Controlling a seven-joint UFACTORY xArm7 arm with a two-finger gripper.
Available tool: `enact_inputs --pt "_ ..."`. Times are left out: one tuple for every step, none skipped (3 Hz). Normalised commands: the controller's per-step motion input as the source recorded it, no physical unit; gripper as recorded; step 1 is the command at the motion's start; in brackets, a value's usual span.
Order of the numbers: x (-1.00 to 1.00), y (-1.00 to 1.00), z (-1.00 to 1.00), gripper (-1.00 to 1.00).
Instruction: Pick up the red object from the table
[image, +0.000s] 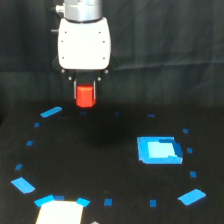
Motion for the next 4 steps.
enact_inputs --pt "-0.06 -0.28 -0.21 -0.92" --pt "0.03 -0.19 -0.18 -1.0" --pt "-0.39 0.52 -0.05 -1.0" --pt "-0.18 0.18 0.01 -0.94"
